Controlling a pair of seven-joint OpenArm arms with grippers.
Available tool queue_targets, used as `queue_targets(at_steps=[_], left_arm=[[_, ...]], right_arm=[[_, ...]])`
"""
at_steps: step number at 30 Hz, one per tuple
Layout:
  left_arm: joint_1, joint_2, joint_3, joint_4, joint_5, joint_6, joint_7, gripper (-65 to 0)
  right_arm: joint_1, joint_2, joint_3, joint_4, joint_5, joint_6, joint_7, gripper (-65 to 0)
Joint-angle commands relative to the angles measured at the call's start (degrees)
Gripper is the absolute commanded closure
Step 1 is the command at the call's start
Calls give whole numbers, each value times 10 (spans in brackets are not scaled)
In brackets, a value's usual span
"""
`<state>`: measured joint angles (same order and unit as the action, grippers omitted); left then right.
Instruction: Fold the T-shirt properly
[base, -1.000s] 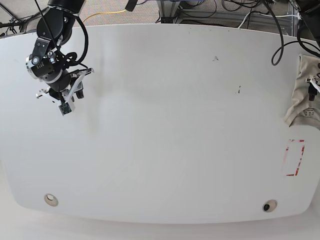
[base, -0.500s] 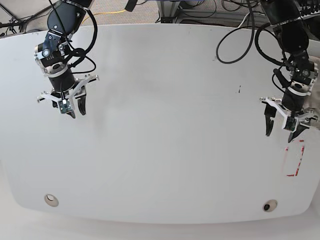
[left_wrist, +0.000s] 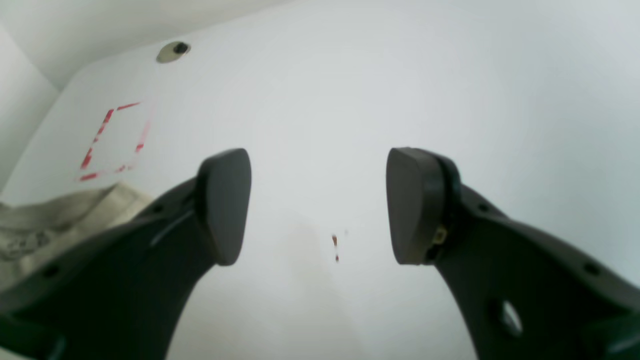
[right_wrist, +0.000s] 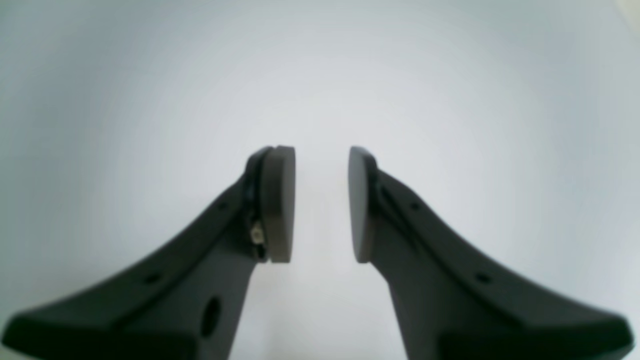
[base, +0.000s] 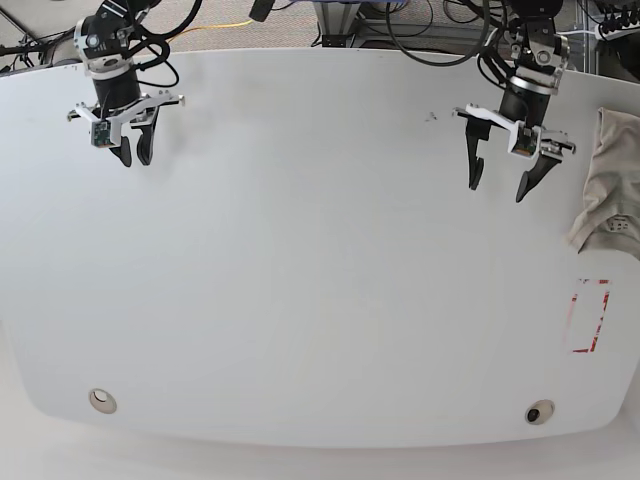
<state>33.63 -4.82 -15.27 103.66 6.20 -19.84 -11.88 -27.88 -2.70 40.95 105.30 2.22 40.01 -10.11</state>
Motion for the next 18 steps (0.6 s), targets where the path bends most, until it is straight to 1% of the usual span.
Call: queue_targets(at_steps=[1, 5, 11, 15, 18], left_arm=[[49, 17, 1, 42, -6, -3, -18, -385], [148, 31, 1, 73, -7, -3, -19, -385], [297, 48, 1, 79, -8, -3, -27, -385], [365, 48, 17, 64, -8, -3, -24, -385], [383, 39, 30, 15, -8, -3, -26, -385]], right_arm=[[-38, 6, 6, 9, 36, 0, 14, -173], [-116, 6, 6, 14, 84, 0, 14, -173], [-231, 5, 4, 9, 145, 0, 14, -173], [-283, 3, -11, -19, 165, 0, 14, -173], [-305, 7, -35, -64, 166, 0, 14, -173]])
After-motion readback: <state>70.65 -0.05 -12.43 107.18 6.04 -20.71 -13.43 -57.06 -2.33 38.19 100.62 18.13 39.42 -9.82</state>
